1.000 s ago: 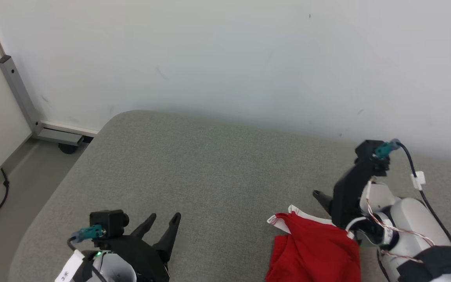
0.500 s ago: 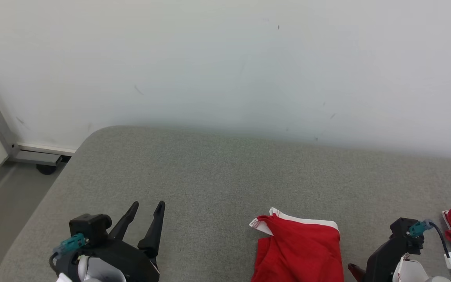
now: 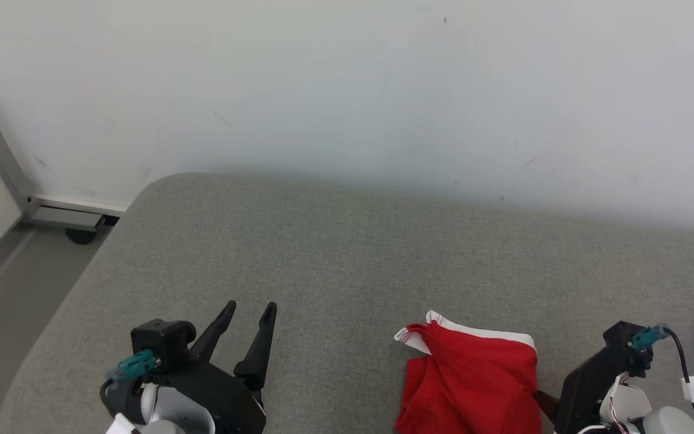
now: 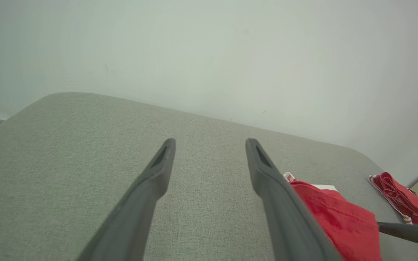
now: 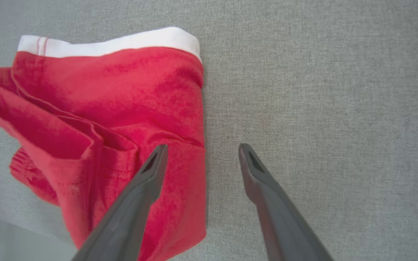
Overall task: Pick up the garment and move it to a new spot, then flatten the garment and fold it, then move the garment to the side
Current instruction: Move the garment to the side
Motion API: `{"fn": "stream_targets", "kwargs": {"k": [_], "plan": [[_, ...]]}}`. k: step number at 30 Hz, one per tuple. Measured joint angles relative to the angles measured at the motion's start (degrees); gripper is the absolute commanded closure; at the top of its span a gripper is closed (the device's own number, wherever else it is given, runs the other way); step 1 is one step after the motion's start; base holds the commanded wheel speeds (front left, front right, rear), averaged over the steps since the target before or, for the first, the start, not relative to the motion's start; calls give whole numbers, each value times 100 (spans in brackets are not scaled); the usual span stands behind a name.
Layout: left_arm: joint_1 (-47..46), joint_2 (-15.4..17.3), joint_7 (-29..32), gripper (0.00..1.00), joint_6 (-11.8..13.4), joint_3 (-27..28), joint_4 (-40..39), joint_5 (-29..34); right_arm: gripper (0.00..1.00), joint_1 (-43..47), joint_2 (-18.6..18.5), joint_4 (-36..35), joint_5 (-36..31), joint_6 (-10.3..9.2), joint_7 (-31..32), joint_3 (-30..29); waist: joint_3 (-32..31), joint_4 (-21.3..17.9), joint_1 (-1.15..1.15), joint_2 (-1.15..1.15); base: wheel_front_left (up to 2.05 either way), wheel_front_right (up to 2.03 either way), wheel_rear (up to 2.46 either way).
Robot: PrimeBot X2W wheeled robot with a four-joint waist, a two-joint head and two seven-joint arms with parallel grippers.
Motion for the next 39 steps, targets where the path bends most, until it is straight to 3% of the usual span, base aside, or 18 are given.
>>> {"fn": "stream_targets", "kwargs": {"k": [24, 25, 26, 28, 29, 30, 35, 39], "plan": [[-216, -148, 119, 0, -9, -122, 179, 9, 0, -602, 240, 1311, -90, -8, -107, -318, 359, 495, 1, 0, 0, 0, 0], [-216, -147, 119, 0, -9, -121, 187, 9, 4, -619, 246, 1356, -91, -8, -112, -346, 361, 501, 0, 0, 0, 0, 0], [-216, -149, 118, 0, -9, -122, 192, 9, 40, -649, 250, 1419, -92, -8, -115, -388, 362, 506, 0, 0, 0, 0, 0], [-216, -149, 119, 0, -9, -123, 205, 9, 68, -700, 252, 1488, -92, -8, -130, -444, 362, 516, 1, 0, 0, 0, 0], [-216, -149, 118, 0, -9, -123, 212, 9, 77, -702, 253, 1523, -92, -8, -157, -457, 362, 519, 0, 0, 0, 0, 0], [-216, -151, 118, 0, -9, -123, 216, 9, 100, -702, 254, 1564, -92, -7, -164, -466, 361, 522, 0, 0, 0, 0, 0], [-216, -148, 118, 0, -11, -119, 320, 8, 100, -837, 200, 1588, -192, 8, -98, -282, 327, 515, 0, 0, 0, 0, 0], [-216, -152, 111, 0, -54, -115, 357, 4, 100, -1015, -62, 1363, -265, 297, 99, -53, 259, 482, 0, 0, 0, 0, 0]]}}
